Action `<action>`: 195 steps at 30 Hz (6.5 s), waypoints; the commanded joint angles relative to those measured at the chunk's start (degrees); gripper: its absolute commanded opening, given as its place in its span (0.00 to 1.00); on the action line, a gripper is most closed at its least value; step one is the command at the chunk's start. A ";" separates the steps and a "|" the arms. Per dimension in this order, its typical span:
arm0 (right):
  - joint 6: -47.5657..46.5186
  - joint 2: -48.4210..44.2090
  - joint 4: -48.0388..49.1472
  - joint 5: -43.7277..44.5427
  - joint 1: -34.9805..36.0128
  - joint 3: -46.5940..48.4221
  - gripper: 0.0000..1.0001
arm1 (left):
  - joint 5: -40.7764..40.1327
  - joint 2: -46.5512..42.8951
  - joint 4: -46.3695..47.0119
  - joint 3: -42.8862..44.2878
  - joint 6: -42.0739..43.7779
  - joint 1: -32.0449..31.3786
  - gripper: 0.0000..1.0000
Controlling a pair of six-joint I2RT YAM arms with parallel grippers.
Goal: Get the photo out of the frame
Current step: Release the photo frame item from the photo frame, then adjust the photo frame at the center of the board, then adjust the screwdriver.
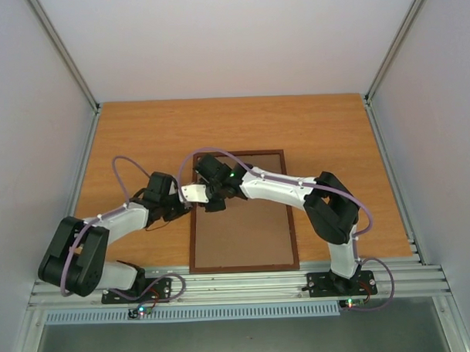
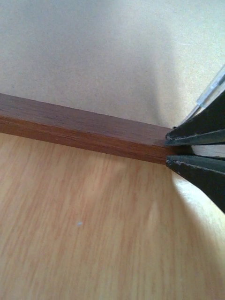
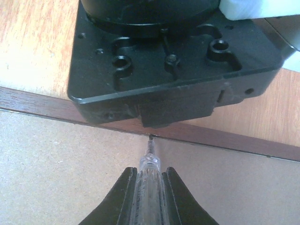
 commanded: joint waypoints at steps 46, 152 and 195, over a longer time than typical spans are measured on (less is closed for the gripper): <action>26.82 -41.01 44.30 20.86 -0.23 -52.13 0.01 | -7.11 23.12 -20.00 28.36 10.29 0.69 0.09; 29.48 -47.52 39.92 15.41 -0.24 -51.91 0.01 | -9.81 -12.61 -26.90 -1.89 -10.98 -10.65 0.33; 31.06 -34.00 74.76 17.62 12.31 -54.06 0.01 | -18.02 -57.53 7.15 -16.16 -32.61 -20.86 0.79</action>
